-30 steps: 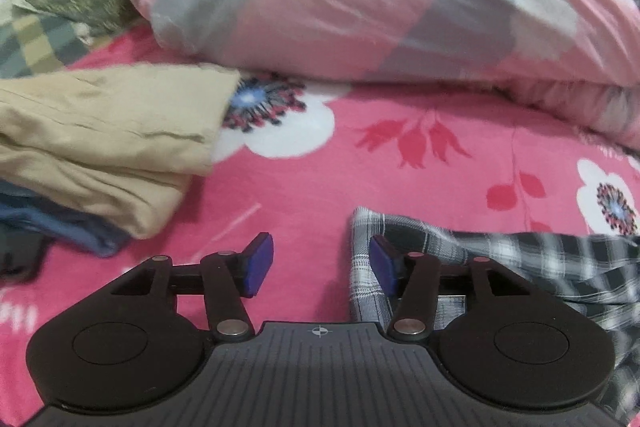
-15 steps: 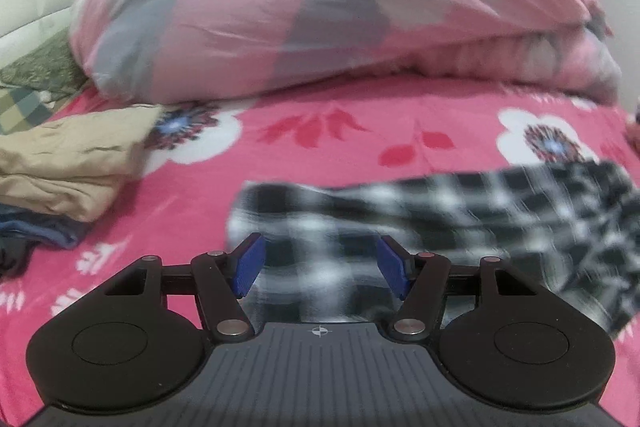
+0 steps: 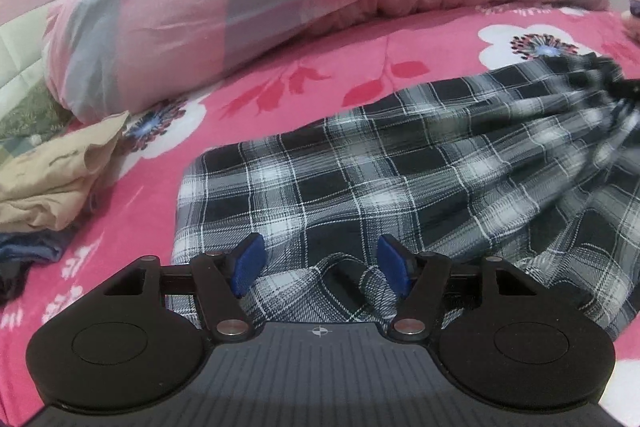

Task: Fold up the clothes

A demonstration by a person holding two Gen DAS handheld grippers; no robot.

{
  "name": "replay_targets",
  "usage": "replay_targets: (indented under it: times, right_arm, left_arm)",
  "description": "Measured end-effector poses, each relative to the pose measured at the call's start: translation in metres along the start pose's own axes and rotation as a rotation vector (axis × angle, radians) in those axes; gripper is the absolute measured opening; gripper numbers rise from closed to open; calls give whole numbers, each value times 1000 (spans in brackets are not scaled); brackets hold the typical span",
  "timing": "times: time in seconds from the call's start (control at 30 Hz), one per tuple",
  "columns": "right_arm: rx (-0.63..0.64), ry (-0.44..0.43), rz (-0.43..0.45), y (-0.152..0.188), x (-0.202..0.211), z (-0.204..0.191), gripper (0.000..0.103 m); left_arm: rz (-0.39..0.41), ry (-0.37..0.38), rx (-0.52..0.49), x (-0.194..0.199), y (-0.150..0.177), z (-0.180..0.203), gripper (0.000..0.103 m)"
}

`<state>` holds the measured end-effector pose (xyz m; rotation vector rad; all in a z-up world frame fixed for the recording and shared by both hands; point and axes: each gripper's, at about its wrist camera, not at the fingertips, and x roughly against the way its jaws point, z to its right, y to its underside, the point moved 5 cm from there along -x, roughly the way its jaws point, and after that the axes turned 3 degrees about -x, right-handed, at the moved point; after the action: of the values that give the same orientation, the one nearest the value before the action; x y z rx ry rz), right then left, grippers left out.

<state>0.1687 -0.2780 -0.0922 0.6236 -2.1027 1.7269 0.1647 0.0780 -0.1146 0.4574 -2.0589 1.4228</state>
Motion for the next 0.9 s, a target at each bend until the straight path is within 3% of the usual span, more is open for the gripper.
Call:
replay_targets:
  times: [0.1, 0.27, 0.33, 0.4, 0.43, 0.6, 0.77, 0.9]
  right_arm:
    - [6, 2, -17, -10, 5, -4, 13]
    - [-6, -113, 20, -39, 14, -20, 13]
    - [14, -94, -2, -43, -4, -20, 13]
    - [-10, -52, -87, -30, -38, -3, 12]
    - [-43, -78, -83, -22, -48, 6, 10]
    - [-85, -98, -5, -26, -21, 11, 11]
    - [-107, -203, 64, -31, 32, -6, 13]
    - [-14, -110, -36, -10, 15, -15, 18]
  left_arm:
    - [9, 4, 16, 1, 1, -1, 65]
    - [26, 2, 37, 3, 6, -3, 69]
    - [25, 3, 57, 3, 7, -6, 71]
    - [25, 5, 82, 3, 8, -8, 73]
    - [23, 6, 95, 4, 9, -10, 74]
    - [18, 1, 154, 7, 13, -19, 76]
    - [16, -9, 207, 16, 17, -26, 77]
    - [25, -9, 253, 32, 23, -34, 77]
